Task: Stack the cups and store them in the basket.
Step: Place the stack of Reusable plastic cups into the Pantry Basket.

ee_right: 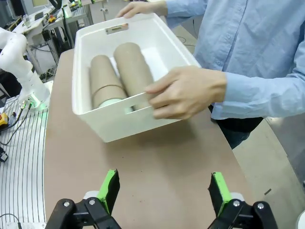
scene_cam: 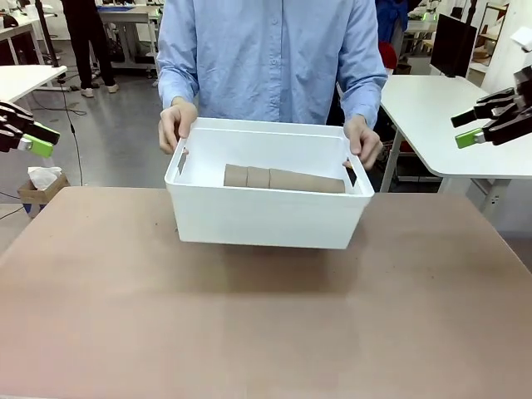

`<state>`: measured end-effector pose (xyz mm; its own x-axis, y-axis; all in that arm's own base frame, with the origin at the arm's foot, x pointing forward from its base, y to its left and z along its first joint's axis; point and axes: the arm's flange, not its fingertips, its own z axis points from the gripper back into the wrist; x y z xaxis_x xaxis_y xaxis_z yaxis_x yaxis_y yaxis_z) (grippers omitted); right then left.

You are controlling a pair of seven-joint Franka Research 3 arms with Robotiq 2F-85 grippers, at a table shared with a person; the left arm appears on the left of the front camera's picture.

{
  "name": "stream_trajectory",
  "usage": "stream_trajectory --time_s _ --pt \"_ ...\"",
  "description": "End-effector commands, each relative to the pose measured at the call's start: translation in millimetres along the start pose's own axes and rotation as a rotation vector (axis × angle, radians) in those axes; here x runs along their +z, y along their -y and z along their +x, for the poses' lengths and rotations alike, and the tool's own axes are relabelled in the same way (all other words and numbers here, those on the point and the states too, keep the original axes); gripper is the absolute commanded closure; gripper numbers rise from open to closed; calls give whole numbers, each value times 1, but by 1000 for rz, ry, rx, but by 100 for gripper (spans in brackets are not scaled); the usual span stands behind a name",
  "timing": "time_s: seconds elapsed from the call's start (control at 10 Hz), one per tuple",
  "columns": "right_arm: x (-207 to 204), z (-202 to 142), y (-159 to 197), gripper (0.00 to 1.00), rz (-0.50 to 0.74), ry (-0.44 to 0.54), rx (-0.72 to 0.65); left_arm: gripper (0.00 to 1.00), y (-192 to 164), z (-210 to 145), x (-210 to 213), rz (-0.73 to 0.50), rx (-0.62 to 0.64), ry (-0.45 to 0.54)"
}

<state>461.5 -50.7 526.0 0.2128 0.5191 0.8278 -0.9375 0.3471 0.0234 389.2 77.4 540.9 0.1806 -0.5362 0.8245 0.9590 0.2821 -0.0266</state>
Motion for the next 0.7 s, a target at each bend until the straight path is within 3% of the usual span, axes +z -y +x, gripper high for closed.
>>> stream_trajectory --time_s 0.0,0.6 --pt "2 2 0 0 6 4 -7 44 1 3 0 -2 0 17" --pt "2 2 0 0 6 4 -7 44 1 3 0 -2 0 17"
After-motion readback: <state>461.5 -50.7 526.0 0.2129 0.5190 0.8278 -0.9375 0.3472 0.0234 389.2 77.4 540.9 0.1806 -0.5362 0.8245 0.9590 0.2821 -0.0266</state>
